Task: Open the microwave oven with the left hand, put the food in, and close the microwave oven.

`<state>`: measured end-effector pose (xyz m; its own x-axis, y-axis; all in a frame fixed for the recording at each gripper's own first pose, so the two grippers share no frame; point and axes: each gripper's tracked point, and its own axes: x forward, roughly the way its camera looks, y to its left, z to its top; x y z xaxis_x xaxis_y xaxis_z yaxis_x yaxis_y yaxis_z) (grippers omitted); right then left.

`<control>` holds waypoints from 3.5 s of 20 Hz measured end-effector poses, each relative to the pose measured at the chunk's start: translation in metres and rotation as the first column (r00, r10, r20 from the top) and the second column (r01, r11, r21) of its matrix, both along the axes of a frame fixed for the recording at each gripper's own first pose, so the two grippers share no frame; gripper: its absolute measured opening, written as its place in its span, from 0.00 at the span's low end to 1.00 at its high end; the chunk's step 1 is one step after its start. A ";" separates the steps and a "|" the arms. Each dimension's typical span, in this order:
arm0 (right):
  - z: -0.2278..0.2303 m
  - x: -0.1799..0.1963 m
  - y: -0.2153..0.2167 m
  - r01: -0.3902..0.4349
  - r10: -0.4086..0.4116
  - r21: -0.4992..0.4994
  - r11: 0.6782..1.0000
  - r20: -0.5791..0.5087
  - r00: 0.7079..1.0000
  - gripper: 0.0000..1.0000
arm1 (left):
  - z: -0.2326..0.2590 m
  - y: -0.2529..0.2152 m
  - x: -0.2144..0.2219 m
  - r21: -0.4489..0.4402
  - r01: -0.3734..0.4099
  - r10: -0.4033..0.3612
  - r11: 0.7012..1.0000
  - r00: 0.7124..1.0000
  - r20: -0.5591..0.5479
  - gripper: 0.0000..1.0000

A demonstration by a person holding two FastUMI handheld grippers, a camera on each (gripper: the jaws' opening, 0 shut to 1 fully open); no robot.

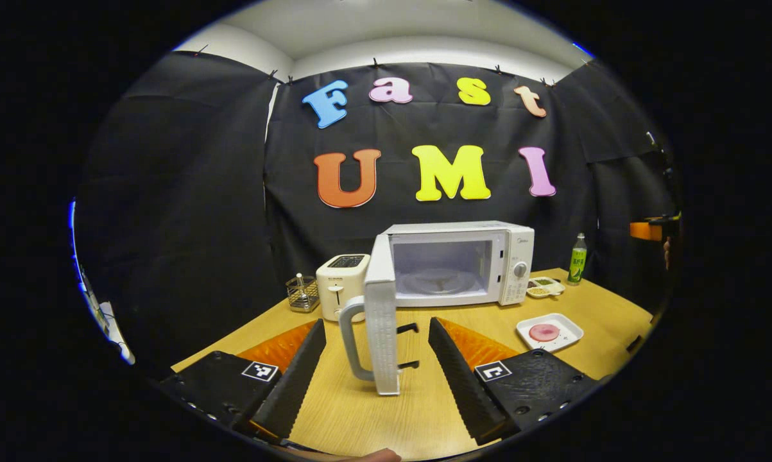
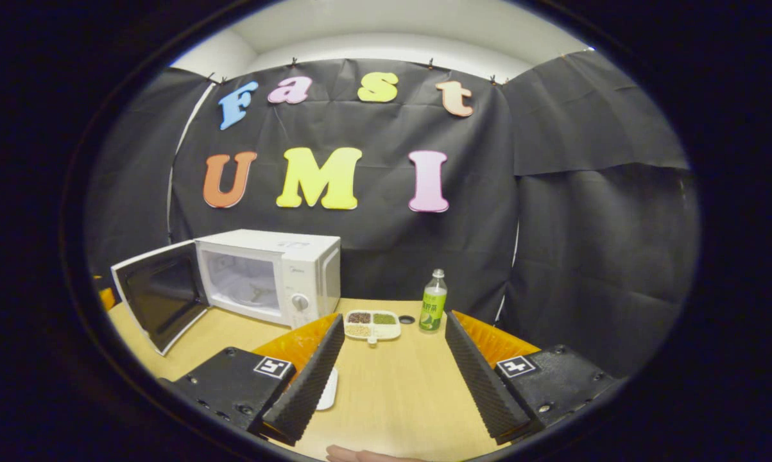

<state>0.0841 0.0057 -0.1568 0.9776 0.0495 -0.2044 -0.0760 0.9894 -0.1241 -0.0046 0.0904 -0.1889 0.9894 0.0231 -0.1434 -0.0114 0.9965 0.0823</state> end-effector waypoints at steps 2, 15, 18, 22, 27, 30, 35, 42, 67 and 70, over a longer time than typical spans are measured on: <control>-0.010 0.017 0.002 -0.024 0.023 -0.028 0.999 -0.052 0.998 0.92 | 0.010 -0.017 0.000 -0.025 0.026 -0.026 0.999 1.000 -0.003 0.95; -0.167 0.089 0.044 -0.234 0.180 0.001 0.972 -0.642 0.745 0.95 | 0.080 -0.056 0.024 -0.009 -0.014 0.015 1.000 0.995 0.101 0.95; -0.207 0.080 0.059 -0.226 0.215 0.094 0.969 -0.770 0.601 0.90 | 0.084 -0.056 0.020 0.005 -0.036 0.035 0.999 0.992 0.124 0.95; -0.237 0.067 0.078 -0.175 0.270 0.213 0.961 -0.859 0.435 0.66 | 0.086 -0.053 0.017 0.015 -0.049 0.046 0.999 0.990 0.131 0.84; -0.256 0.041 0.102 -0.064 0.370 0.364 0.929 -0.904 0.216 0.37 | 0.081 -0.047 0.017 0.021 -0.064 0.061 0.998 0.991 0.121 0.95; -0.261 0.049 0.095 -0.007 0.431 0.437 0.899 -0.883 0.184 0.17 | 0.075 -0.044 0.013 0.028 -0.073 0.070 0.997 0.992 0.109 0.84; -0.260 0.047 0.095 0.037 0.495 0.509 0.860 -0.849 0.185 0.00 | 0.075 -0.040 0.005 0.032 -0.079 0.076 0.996 0.992 0.105 0.85; -0.251 0.030 0.090 0.128 0.505 0.534 0.836 -0.839 0.205 0.04 | 0.082 -0.034 -0.006 0.014 -0.069 0.067 0.997 0.989 0.131 0.95; -0.182 0.028 0.327 0.265 0.500 0.667 0.697 -0.716 0.488 0.04 | 0.061 0.037 -0.038 -0.008 -0.032 0.033 0.999 0.996 0.089 0.84; -0.178 0.053 0.355 0.303 0.483 0.734 0.608 -0.644 0.593 0.04 | 0.057 0.042 -0.034 -0.029 -0.025 0.028 0.999 0.996 0.081 0.84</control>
